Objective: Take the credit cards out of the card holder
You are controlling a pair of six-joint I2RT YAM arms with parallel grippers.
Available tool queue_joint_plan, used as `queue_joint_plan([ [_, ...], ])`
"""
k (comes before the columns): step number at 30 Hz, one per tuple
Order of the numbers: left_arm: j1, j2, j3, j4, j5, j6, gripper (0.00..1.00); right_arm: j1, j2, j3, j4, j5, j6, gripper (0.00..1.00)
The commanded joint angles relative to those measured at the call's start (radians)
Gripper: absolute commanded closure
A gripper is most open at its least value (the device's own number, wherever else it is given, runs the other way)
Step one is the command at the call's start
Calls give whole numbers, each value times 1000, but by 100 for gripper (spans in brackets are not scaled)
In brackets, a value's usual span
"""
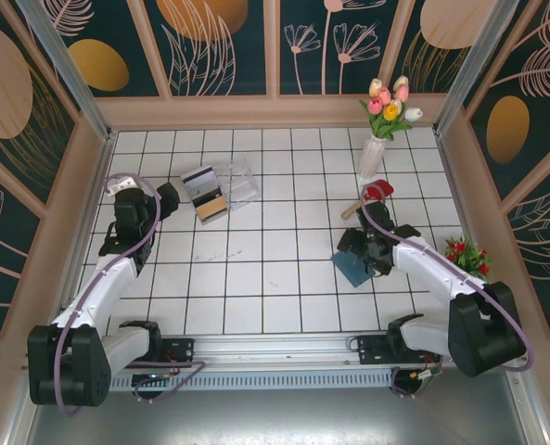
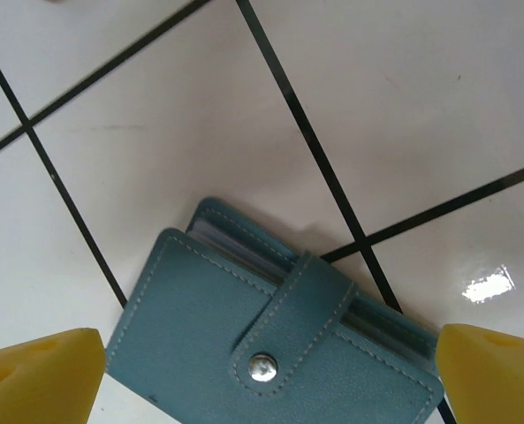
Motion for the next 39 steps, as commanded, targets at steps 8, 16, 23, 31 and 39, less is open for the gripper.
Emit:
queue_joint_plan([
  [8, 7, 12, 44, 15, 91, 3, 2, 68, 45, -8, -13, -34, 67, 5],
  [16, 7, 17, 48, 10, 141, -6, 2, 170, 101, -11, 159, -197, 187, 5],
  [23, 6, 20, 44, 6, 161, -9, 2, 215, 144, 68, 119, -128, 185, 6],
  [31, 7, 20, 40, 8, 187, -14, 2, 147, 75, 104, -12, 40, 133, 6],
  [39, 6, 45, 47, 5, 249, -22, 2, 117, 138, 58, 21, -2, 92, 21],
])
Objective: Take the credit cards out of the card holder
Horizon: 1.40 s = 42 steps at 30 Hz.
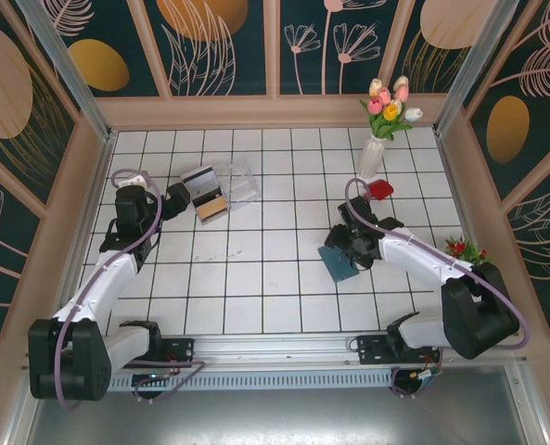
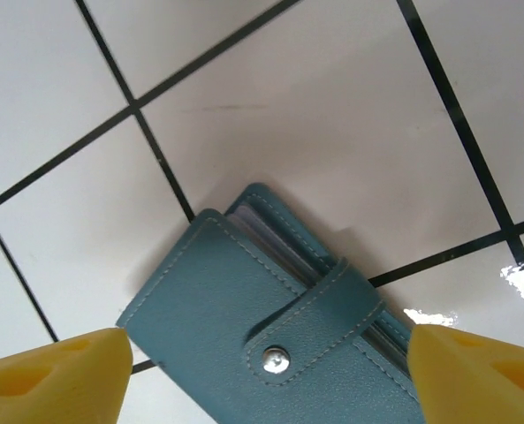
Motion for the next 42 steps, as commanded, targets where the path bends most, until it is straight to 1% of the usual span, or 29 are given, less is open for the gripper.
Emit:
queue_joint_plan([
  [1, 5, 14, 27, 5, 41, -7, 1, 5, 41, -23, -20, 3, -24, 22],
  [4, 6, 28, 38, 2, 32, -5, 2, 20, 64, -30, -7, -6, -21, 26],
  [7, 6, 48, 52, 0, 54, -9, 2, 42, 72, -38, 28, -32, 0, 29],
  [10, 6, 67, 61, -3, 97, -9, 2, 55, 87, -56, 96, -109, 48, 33],
  [13, 6, 86, 79, -27, 120, -3, 2, 114, 109, -57, 170, -166, 113, 35],
  [17, 6, 110, 90, -25, 178, -22, 2, 180, 168, -9, 242, -180, 173, 36],
  [18, 6, 118, 92, -21, 195, -31, 2, 191, 186, 8, 251, -183, 180, 38],
  [19, 5, 127, 94, -19, 217, -43, 2, 200, 209, 27, 253, -184, 197, 41],
  [20, 3, 137, 96, -14, 241, -54, 4, 209, 225, 42, 259, -186, 217, 41],
  [24, -31, 166, 100, -13, 280, -77, 8, 220, 229, 56, 307, -192, 273, 41],
  [26, -75, 176, 103, -20, 282, -82, 9, 218, 212, 63, 293, -174, 271, 39],
  [28, -131, 191, 111, -27, 275, -98, 9, 212, 191, 72, 259, -151, 254, 35],
  [30, -192, 218, 118, -28, 279, -132, 11, 203, 166, 72, 226, -130, 234, 30],
  [33, -289, 263, 126, -27, 274, -212, 14, 180, 129, 67, 191, -100, 201, 27],
  [36, -383, 315, 127, -16, 263, -309, 17, 154, 85, 40, 196, -102, 177, 27],
  [39, -463, 363, 120, 28, 278, -408, 21, 122, 59, 4, 236, -166, 164, 29],
  [42, -523, 398, 117, 72, 299, -475, 25, 110, 67, -13, 268, -229, 143, 33],
])
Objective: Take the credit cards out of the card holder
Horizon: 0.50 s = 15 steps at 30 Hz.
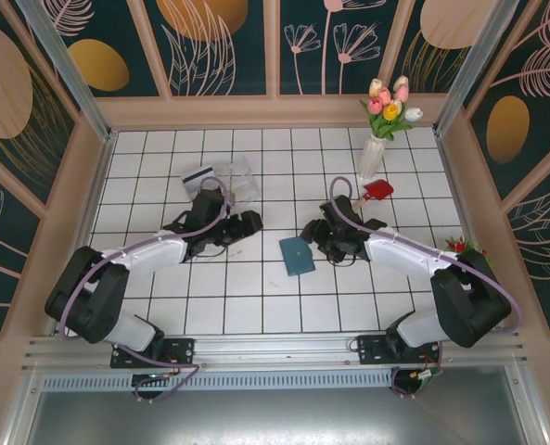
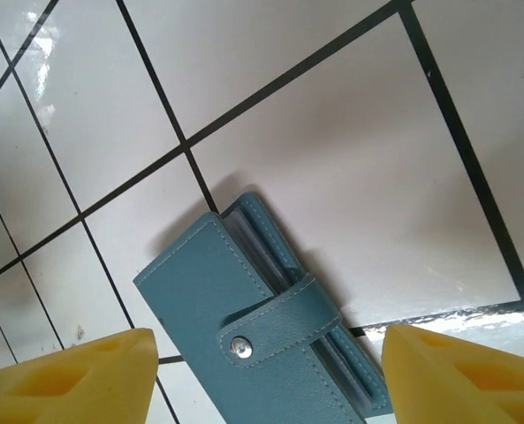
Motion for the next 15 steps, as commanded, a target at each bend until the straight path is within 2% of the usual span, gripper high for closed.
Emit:
queue_joint_plan([
  [1, -51, 32, 10, 75, 42, -133, 27, -10, 3, -28, 26, -78, -42, 35],
  [8, -113, 126, 19, 128, 123, -183, 46, -10, 67, -20, 71, -159, -91, 51],
  [15, -146, 205, 43, 170, 193, -190, 50, -10, 99, -21, 73, -164, -101, 53],
])
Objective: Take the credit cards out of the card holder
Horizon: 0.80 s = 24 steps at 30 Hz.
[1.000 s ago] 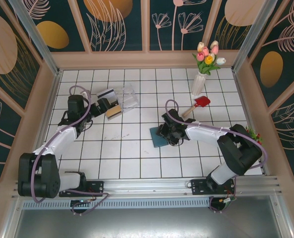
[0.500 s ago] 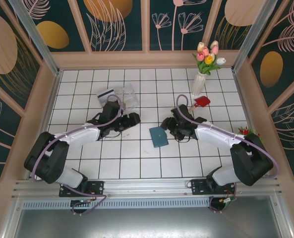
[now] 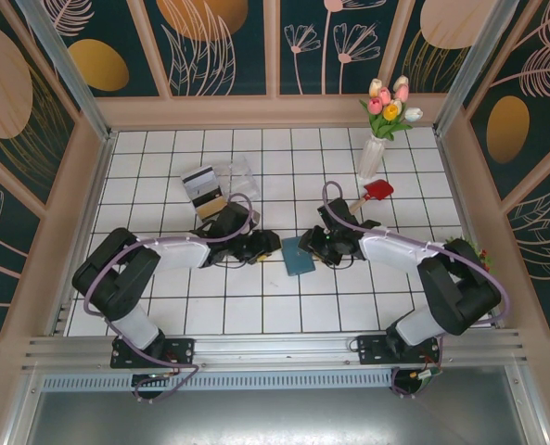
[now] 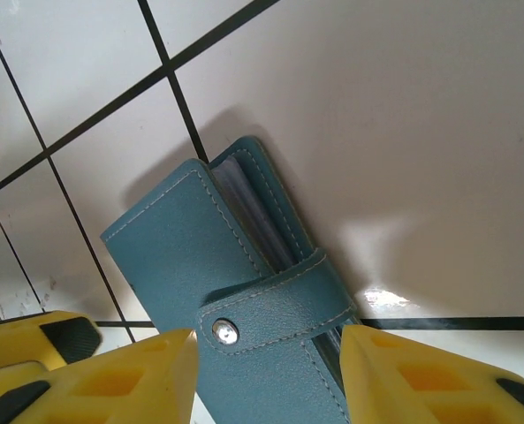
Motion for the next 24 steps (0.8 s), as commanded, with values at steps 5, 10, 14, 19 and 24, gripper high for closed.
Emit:
queue_joint_plan([
  [5, -13, 84, 58, 67, 73, -35, 55, -2, 33, -8, 31, -38, -32, 54],
  [10, -13, 126, 63, 60, 70, -39, 58, -3, 43, -7, 35, -40, -31, 54],
  [14, -13, 153, 71, 74, 88, -38, 61, -2, 50, -14, 42, -41, -29, 54],
  [19, -13, 175, 79, 91, 107, -44, 63, -2, 60, -13, 50, -45, -32, 54],
  [24, -13, 215, 83, 166, 147, -95, 68, -3, 64, -16, 56, -49, -30, 55],
])
